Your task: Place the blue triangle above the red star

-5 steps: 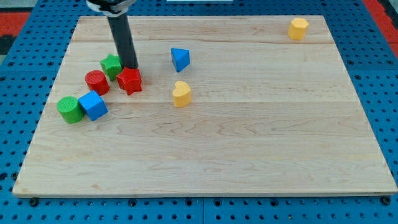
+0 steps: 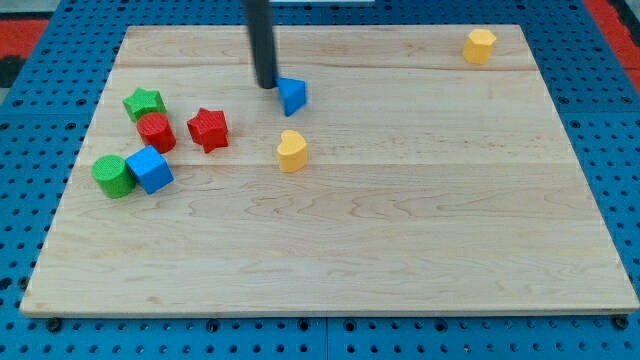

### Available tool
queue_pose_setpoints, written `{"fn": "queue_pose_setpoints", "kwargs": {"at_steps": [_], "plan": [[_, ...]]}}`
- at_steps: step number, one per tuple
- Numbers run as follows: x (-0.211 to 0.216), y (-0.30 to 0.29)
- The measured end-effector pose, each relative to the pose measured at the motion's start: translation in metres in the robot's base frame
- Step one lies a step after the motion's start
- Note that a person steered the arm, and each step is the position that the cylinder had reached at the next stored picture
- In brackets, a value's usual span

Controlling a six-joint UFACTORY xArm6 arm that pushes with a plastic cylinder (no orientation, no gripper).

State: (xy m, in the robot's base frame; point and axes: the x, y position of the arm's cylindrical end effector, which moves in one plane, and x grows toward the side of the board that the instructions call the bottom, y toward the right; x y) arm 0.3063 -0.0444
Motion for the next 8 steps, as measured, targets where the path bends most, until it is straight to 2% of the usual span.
{"fn": "queue_pose_setpoints", "kwargs": {"at_steps": [2,3,4,5,6,7,8], "plan": [[0.005,0.092],[0.011,0.060],[0.011,-0.009],[0.007,-0.018],[-0.004,0.029],[0.002,0.061],[0.032,0.035]]}}
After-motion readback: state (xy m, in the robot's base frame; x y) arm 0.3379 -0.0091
